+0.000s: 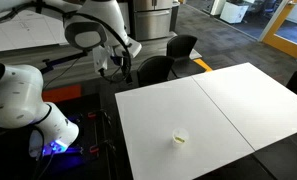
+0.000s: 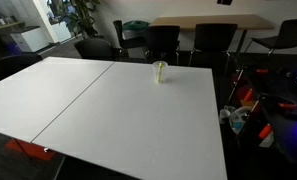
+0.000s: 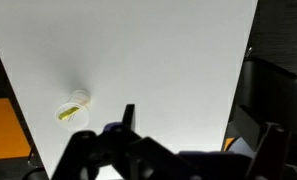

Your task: Remove the marker from the cup and place it on the table

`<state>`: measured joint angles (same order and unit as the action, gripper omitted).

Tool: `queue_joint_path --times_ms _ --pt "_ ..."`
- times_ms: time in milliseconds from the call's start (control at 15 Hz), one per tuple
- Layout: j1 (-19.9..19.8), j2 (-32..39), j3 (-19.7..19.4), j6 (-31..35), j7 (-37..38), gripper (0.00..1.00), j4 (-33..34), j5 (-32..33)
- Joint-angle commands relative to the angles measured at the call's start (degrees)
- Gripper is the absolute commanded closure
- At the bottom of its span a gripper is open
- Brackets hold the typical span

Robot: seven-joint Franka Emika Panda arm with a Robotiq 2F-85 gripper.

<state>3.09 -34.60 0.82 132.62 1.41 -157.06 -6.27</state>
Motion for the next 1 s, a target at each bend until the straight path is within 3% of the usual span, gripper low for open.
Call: queue_joint_path --times_ms 0,467,933 --pt "-0.06 -0.03 0.04 -0.19 -0.03 0.0 0.1 -0.01" --pt "-0.28 0.67 0.13 0.29 0.51 0.0 0.8 -0.07" --pt "-2.8 6.48 1.93 8.49 9.04 0.0 4.39 0.11"
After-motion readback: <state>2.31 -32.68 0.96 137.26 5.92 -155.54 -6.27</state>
